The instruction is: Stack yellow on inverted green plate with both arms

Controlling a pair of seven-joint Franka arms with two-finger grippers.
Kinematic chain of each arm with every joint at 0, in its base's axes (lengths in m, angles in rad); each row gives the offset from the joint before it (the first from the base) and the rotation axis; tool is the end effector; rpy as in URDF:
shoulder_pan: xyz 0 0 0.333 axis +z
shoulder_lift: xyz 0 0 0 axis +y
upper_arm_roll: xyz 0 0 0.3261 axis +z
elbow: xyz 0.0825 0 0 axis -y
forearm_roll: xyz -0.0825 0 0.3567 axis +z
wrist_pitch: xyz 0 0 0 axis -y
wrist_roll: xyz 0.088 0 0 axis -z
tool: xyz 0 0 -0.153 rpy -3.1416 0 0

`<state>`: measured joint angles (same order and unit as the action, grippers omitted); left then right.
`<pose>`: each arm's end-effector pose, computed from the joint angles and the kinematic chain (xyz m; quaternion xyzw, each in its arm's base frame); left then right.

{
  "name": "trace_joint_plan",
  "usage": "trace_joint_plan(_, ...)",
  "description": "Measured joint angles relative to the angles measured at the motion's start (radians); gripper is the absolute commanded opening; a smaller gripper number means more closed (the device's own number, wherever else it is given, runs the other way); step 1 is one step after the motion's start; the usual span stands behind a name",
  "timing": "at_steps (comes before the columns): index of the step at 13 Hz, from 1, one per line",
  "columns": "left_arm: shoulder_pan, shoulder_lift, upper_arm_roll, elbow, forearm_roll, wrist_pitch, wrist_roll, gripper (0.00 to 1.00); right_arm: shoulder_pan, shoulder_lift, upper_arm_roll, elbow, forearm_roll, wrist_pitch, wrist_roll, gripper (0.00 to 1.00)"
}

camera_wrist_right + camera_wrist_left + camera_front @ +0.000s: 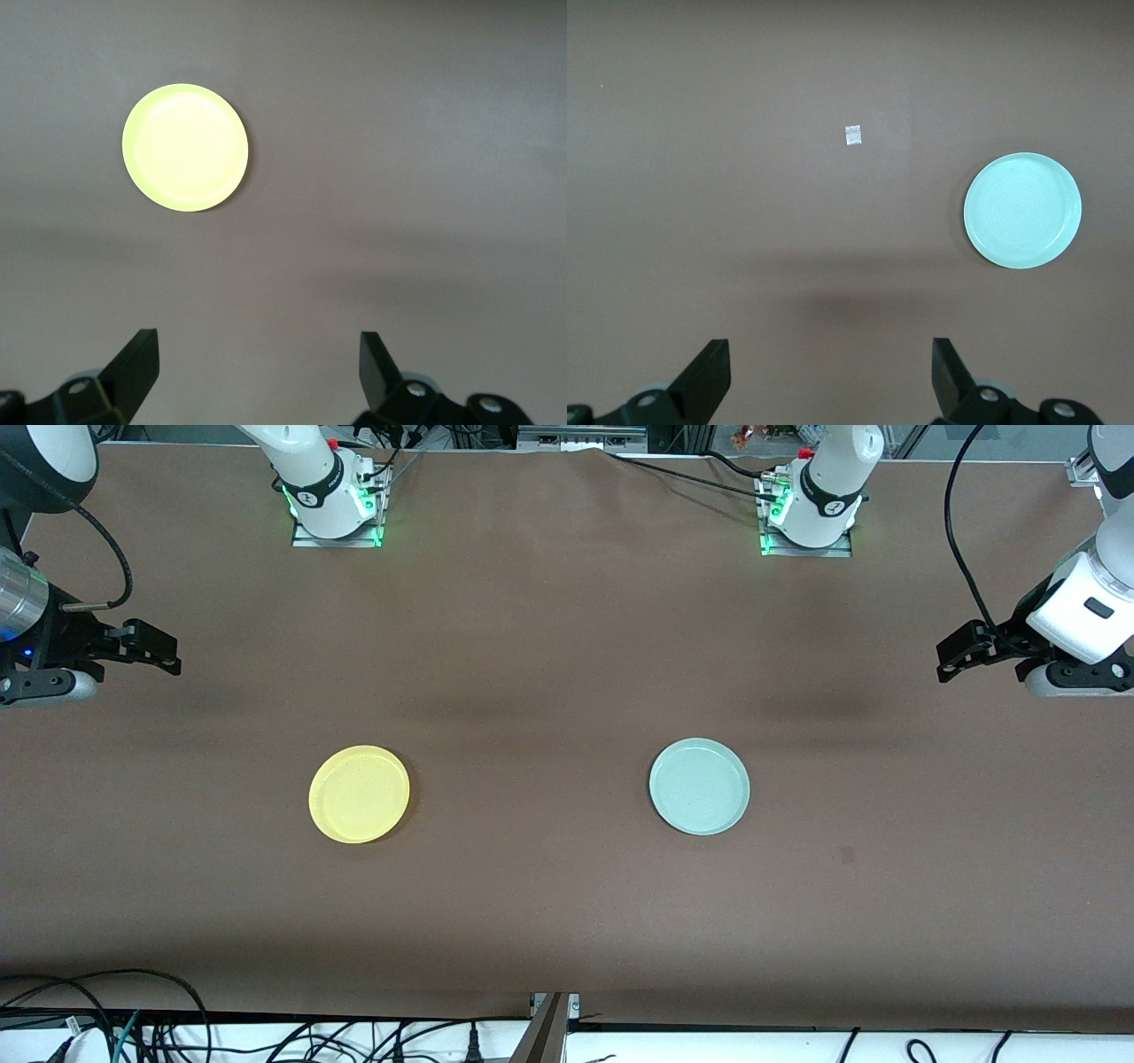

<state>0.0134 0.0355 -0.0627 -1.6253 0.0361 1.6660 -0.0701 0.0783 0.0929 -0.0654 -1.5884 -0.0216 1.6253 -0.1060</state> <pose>0.5451 -0.0212 0.5537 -0.9998 -0.0088 -0.0036 0.0167 0.5553 0.0053 0.5352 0.9977 0.0603 -0.0285 0.0125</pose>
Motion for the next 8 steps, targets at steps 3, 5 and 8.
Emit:
trace_joint_plan(3,0.000,0.026,0.006,0.038,0.000,-0.040,0.000,1.00,0.000,0.000,0.000,0.000,0.000,0.000,0.000,1.00)
trace_joint_plan(5,0.000,0.036,0.006,0.053,0.000,-0.051,0.000,1.00,0.000,0.000,0.000,0.000,0.000,0.000,0.000,1.00)
trace_joint_plan(8,0.003,0.052,0.008,0.055,-0.012,-0.128,0.001,1.00,0.000,0.000,0.000,0.000,0.000,0.000,0.000,1.00)
